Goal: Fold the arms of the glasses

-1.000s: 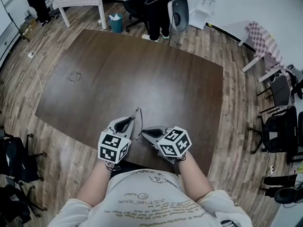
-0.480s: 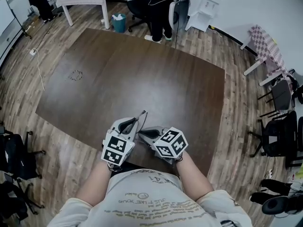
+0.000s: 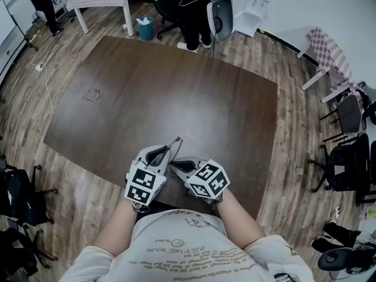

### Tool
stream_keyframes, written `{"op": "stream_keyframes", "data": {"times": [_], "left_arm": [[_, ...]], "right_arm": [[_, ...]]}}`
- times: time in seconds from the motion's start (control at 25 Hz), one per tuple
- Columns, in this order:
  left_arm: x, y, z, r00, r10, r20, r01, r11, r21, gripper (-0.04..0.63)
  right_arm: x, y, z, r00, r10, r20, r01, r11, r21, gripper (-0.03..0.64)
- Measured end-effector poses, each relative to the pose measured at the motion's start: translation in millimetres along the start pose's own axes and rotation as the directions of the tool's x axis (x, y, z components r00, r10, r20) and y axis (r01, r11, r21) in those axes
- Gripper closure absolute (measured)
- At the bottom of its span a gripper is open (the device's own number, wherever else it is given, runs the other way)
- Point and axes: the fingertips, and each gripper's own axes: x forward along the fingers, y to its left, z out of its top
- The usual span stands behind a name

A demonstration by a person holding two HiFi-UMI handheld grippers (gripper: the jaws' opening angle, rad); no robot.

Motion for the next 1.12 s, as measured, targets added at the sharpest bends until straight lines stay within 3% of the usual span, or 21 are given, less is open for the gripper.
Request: {"op": "stream_keyframes", "data": {"times": [0.16,0.44,0.68,0.84,1.12], "left_arm": [[3,-9,-4,0.999,-0.026,-0.025,0.027,0.997,0.066,0.561],[1,-18,-11,0.998,-0.039,-0.048,0.046,0.988,0.145,0.561],[-2,-14,-12,0.999,-0.025,-0.042,0.031,0.989,0.142,0.561],[-2,-10,-11,0.999,-0.010,-0.033,0.015,0.991,0.135,0.563],[-7,2,-11,1.000,0.017,-0.024,-0.015,0.995,0.102,0.563]], "right_arm": [[2,-2,-4,0.999,-0.039,-0.031,0.037,0.997,-0.064,0.591],[5,3,-5,0.998,-0.041,-0.040,0.038,0.996,-0.084,0.591],[4,5,-5,0.998,-0.049,-0.044,0.043,0.990,-0.133,0.587],[0,1,-5,0.997,-0.064,-0.039,0.057,0.986,-0.157,0.506],[-25,-8,4,0.993,-0.114,0.030,0.117,0.984,-0.134,0.486]]}}
